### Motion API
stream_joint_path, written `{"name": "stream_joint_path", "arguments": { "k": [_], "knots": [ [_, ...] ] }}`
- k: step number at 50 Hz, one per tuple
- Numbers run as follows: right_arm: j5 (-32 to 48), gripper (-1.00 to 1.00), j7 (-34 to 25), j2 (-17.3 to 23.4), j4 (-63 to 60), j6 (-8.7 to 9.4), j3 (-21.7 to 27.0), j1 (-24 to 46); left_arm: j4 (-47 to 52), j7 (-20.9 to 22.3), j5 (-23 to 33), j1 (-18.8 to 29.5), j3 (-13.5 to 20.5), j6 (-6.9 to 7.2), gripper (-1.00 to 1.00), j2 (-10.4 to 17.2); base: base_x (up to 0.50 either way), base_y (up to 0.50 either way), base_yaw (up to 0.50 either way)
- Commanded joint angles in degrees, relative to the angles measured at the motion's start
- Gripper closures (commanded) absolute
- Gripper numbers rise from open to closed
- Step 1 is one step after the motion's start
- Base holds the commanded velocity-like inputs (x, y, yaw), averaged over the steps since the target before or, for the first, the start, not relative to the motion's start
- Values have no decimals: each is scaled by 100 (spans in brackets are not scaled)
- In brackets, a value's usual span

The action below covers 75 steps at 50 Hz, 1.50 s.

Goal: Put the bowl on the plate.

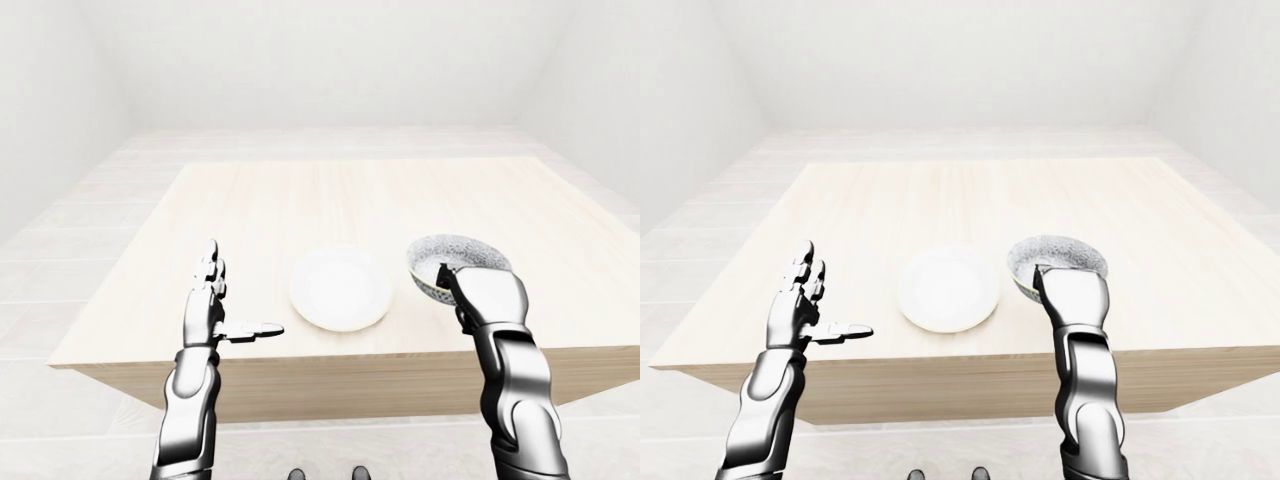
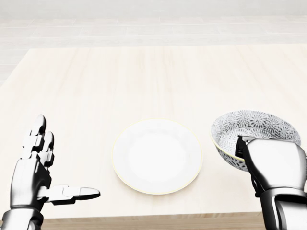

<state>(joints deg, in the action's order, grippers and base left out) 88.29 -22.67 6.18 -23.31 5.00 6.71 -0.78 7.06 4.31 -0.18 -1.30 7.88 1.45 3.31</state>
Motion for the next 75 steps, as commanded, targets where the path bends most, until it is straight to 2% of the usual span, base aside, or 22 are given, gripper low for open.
{"name": "stream_joint_path", "arguments": {
  "k": [1,8,15,24,31,44,50,63,75],
  "knots": [
    [74,34,-227,-114,-260,0,-197,271,-18,-7,17,8,-12,-1,-100,1,0,0,0],
    [223,33,-436,-213,-368,0,-406,464,40,-3,28,-3,-19,39,-100,0,0,0,0],
    [332,33,-484,-315,-409,0,-586,513,-21,0,31,12,-6,-6,-100,7,0,0,0],
    [469,33,-536,-387,-352,0,-721,687,85,27,-9,23,39,98,-100,34,0,0,0],
    [551,32,-526,-490,-343,0,-886,733,29,22,3,40,38,60,-100,28,0,0,0],
    [667,33,-333,-707,-17,0,-1197,952,93,51,16,-60,54,36,-100,29,0,0,0],
    [729,33,-82,-816,154,0,-1339,1060,61,53,-37,18,115,102,-100,47,0,0,0],
    [702,33,155,-993,496,0,-1578,1198,-324,19,-36,177,134,-58,-100,89,0,0,0],
    [497,31,335,-1153,727,0,-1827,1160,-365,-5,-60,213,142,-53,-100,131,0,0,0]
  ]
}}
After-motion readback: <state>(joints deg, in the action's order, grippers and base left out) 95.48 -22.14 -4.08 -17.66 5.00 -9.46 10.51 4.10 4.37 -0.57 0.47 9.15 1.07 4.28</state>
